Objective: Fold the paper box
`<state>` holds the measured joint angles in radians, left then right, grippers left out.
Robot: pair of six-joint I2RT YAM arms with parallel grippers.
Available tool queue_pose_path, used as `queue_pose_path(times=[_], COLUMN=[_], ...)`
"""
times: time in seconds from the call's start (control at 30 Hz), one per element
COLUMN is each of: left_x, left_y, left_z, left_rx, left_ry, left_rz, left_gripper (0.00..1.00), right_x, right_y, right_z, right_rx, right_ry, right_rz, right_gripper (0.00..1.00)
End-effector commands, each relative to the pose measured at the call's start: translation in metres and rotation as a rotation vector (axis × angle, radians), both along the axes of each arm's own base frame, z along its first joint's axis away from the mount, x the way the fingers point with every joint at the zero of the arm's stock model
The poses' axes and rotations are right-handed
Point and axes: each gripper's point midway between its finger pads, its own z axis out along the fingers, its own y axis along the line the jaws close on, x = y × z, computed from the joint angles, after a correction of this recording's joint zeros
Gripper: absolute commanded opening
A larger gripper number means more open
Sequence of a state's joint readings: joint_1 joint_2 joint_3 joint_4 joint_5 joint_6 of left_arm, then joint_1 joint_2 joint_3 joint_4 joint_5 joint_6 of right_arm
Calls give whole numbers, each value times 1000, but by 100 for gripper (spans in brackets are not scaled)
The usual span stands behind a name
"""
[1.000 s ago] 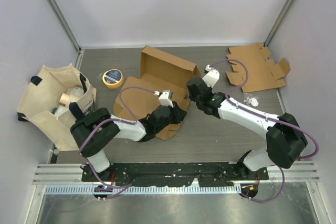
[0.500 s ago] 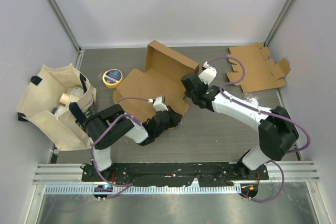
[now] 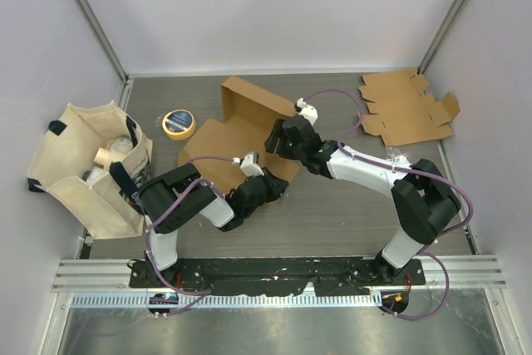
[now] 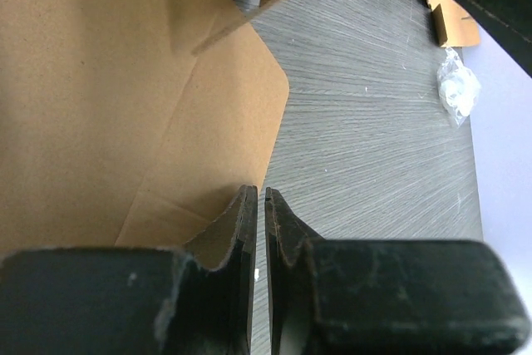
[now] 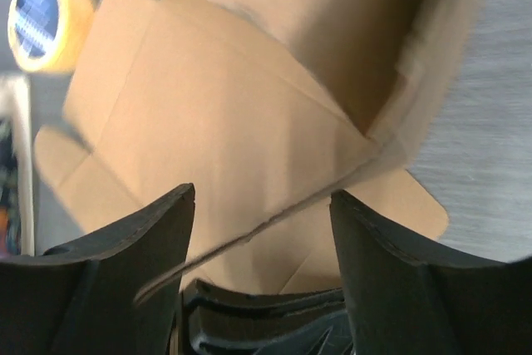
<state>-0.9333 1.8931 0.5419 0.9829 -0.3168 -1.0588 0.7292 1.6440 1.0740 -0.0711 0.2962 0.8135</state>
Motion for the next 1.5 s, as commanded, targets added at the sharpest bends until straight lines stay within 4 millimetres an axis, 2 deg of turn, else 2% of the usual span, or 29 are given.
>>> queue_pose_path(times=[0.0,0.07,0.13,0.17,0.27,0.3,0.33,0.37,0.4,0.43,0.47,0.5,0.53,0.57,0.73,0.83,0.87,0.9,0.93,0.97,1.03,1.07,1.1,1.13,1.17,1.2,1.3,1.33,1.47], left_x=[-6,-4,-4,-5,-5,-5,-4,-4,-5,-4,-4,-4,-4,-5,-5,-5,-5,-6,-6,-6,-6,-6,-6,-6,-6,-6,-6,-6,-6], left_y=[11,11,10,11,12,13,12,12,12,13,13,13,13,12,10,10,10,10,10,9,7,7,6,5,4,4,6,6,6], left_z=[-23,-22,-24,-26,-28,-30,-29,-28,-29,-29,-30,-29,-30,-32,-32,-31,-31,-31,-31,-30,-29,-29,-29,-28,-28,-27,-27,-28,-27], left_rx=[54,49,42,41,25,24,18,17,23,24,25,26,25,24,18,22,23,25,26,24,22,22,22,20,19,16,14,12,8], left_ry=[38,38,43,48,61,65,64,64,66,66,69,68,71,76,80,81,82,83,84,83,83,84,86,84,86,84,79,78,74], left_rz=[-7,-5,-6,-4,4,5,6,5,3,5,8,6,5,1,-5,-7,-7,-11,-10,-15,-22,-23,-27,-29,-32,-32,-28,-26,-28], left_gripper=[13,12,12,12,12,13,12,13,12,13,13,12,12,12,12,12,12,12,12,12,12,12,12,12,12,12,11,11,11], right_x=[10,19,19,22,9,3,-7,-13,-20,-30,-39,-43,-42,-51,-69,-66,-60,-53,-53,-41,-31,-18,-14,-7,2,7,20,21,39], right_y=[24,17,10,10,19,21,22,19,13,11,3,-7,-18,-32,-74,-94,-97,-107,-112,-111,-116,-114,-108,-108,-103,-97,-78,-70,-65], right_z=[58,46,42,48,49,56,57,57,73,72,66,76,73,57,29,18,30,31,23,37,24,35,20,20,28,18,24,17,33], right_rx=[94,80,102,94,106,127,147,150,159,153,126,100,63,16,-107,-179,-181,-219,-235,-226,-256,-246,-271,-285,-275,-317,-331,-322,-317], right_ry=[-246,-253,-275,-329,-338,-342,-333,-309,-330,-314,-265,-273,-252,-166,-91,-112,-182,-211,-224,-321,-361,-434,-436,-459,-521,-530,-610,-611,-674], right_rz=[364,453,531,560,675,695,725,715,696,712,695,656,599,560,449,373,348,291,274,254,228,207,266,272,278,334,430,468,418], right_gripper=[73,73,73,74,75,75,75,75,75,76,75,76,77,77,77,77,76,76,75,75,73,73,72,72,72,72,72,71,72])
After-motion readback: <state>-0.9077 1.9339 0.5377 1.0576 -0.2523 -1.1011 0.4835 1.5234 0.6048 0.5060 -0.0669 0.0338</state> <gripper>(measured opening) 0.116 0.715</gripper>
